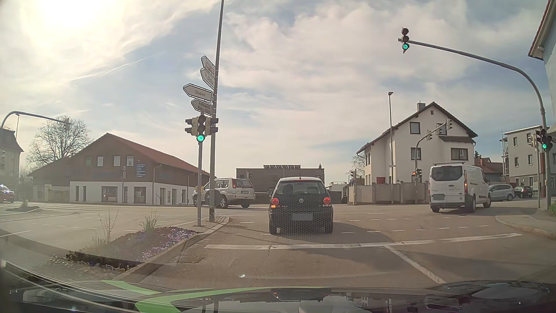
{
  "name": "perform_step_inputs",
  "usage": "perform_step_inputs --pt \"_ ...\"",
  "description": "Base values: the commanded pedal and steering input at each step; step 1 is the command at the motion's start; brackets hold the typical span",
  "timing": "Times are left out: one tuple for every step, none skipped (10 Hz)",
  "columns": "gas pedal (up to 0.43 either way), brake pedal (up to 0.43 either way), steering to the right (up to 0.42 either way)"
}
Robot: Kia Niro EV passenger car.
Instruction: Follow the waypoints while adhering to traffic rules and regulations
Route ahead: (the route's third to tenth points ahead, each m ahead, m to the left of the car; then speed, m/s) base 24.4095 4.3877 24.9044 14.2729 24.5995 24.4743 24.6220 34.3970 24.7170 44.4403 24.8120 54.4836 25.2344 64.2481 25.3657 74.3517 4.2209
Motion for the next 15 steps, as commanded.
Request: perform_step_inputs --pt "0.130 0.000 0.001" --pt "0.130 0.000 0.001" --pt "0.138 0.000 0.001" --pt "0.150 0.000 0.001" --pt "0.150 0.000 0.001" --pt "0.150 0.000 0.001" --pt "0.157 0.000 0.001" --pt "0.157 0.000 0.001" --pt "0.157 0.000 0.001" --pt "0.157 0.000 0.001" --pt "0.157 0.000 0.001" --pt "0.157 0.000 0.001" --pt "0.157 0.000 0.001" --pt "0.157 0.000 0.001" --pt "0.157 0.000 0.001"
